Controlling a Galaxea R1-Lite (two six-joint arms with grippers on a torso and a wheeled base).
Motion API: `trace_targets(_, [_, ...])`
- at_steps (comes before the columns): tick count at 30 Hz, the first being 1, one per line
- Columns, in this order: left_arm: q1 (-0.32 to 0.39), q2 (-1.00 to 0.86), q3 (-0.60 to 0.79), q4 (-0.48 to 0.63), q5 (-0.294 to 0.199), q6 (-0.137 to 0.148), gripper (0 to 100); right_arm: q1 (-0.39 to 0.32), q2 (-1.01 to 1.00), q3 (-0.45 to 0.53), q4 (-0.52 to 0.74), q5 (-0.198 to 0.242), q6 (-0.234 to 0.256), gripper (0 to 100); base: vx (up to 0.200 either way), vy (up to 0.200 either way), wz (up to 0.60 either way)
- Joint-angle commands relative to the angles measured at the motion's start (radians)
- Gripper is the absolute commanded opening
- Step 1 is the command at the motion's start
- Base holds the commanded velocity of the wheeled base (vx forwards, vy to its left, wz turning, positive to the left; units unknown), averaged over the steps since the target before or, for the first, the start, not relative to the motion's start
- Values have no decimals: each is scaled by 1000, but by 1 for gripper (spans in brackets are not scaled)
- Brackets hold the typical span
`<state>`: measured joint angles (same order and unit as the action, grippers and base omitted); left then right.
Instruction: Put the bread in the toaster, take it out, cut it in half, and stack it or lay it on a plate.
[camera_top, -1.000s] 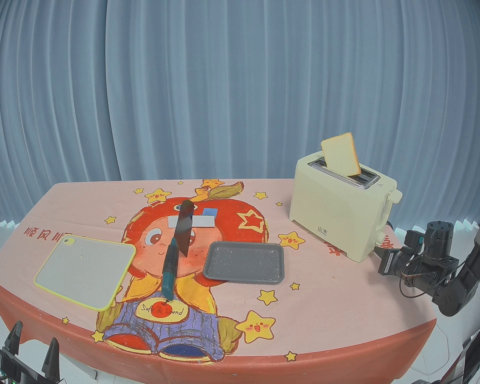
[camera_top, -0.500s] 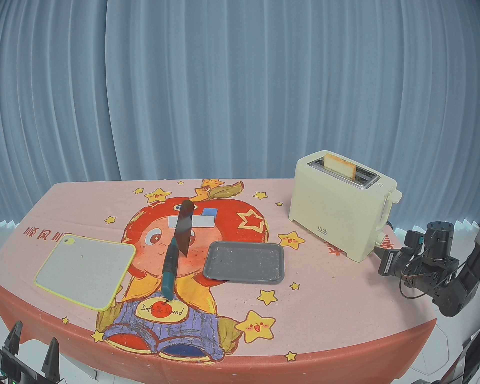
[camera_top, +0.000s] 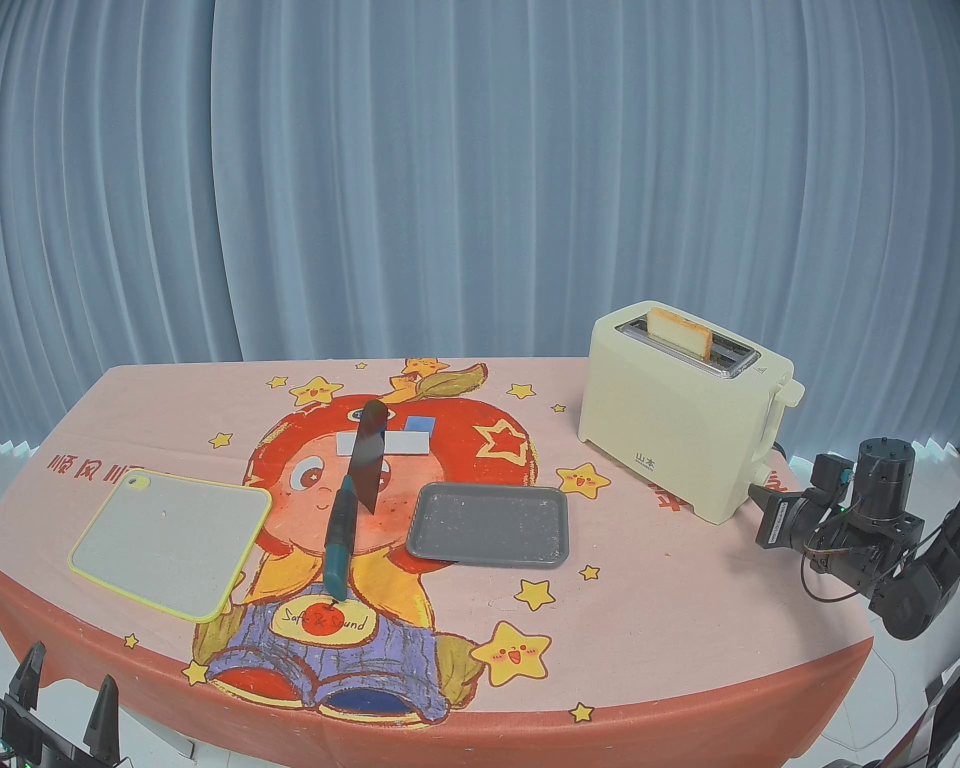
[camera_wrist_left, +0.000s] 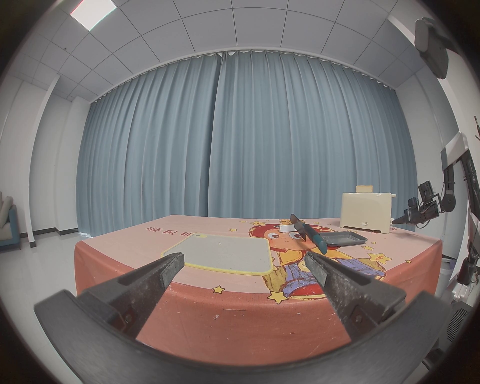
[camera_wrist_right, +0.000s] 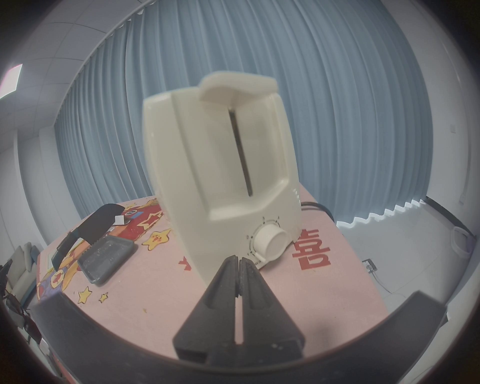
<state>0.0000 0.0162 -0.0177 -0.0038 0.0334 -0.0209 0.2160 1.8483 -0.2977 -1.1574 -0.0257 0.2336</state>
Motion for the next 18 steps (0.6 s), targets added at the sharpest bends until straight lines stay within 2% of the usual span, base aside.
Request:
trace_targets(1, [0,-7,18,-1,0,-1,100,16,-64,5,2,-19,-8,0,0,0,0])
trace_targets(6, [0,-7,18,-1,2,-1,100,43,-124,11,13,-22,-16,0,0,0,0])
trace_targets(11, [0,-7,18,-1,0,-1,100,97,-196,9,16,-79,-19,0,0,0,0])
trace_targets(18, [0,-5,18,-1,0,-1,100,148,-273,8,16,-92,-40,0,0,0,0])
